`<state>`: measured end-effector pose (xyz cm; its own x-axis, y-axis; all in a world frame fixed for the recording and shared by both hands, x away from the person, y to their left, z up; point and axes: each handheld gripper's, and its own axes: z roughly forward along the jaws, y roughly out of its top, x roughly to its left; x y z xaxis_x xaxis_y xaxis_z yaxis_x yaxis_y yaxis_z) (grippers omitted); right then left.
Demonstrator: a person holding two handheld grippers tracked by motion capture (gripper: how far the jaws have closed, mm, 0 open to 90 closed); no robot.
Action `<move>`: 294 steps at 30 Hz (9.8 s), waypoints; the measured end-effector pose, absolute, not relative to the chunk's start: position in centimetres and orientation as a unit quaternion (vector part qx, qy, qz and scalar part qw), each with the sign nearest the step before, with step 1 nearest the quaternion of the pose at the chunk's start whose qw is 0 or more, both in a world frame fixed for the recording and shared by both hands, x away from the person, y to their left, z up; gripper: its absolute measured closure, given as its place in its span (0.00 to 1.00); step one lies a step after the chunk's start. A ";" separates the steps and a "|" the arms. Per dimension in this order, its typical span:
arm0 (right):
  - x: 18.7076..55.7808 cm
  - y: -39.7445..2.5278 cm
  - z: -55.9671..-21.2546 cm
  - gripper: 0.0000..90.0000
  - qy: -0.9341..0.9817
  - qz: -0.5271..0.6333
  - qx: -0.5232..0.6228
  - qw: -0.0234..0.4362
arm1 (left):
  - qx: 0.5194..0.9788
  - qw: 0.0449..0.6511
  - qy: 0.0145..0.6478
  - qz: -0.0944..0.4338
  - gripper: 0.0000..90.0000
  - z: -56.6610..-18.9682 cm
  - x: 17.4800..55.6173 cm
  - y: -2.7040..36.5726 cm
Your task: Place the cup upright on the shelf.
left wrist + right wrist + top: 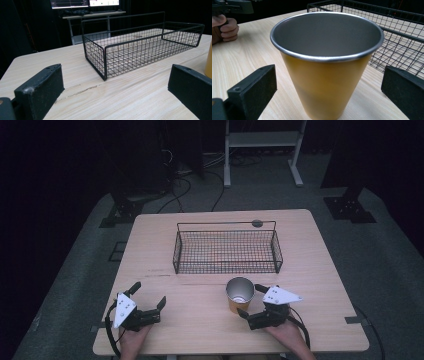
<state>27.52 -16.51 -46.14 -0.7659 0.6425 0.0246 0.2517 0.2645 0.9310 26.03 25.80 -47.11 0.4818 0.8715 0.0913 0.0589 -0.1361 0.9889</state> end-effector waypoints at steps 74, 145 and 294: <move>30.1 -15.5 -42.5 0.13 0.768 0.542 0.285 0.191 | 0.658 0.555 0.353 0.366 0.00 -47.1 26.0 25.8; 40.7 -14.4 -34.7 0.13 0.759 0.532 0.310 0.212 | 0.658 0.556 0.354 0.364 0.00 -47.1 26.0 25.9; 50.2 -12.2 -39.1 0.00 0.806 0.504 0.269 0.153 | 0.655 0.559 0.358 0.361 0.00 -47.1 26.1 26.0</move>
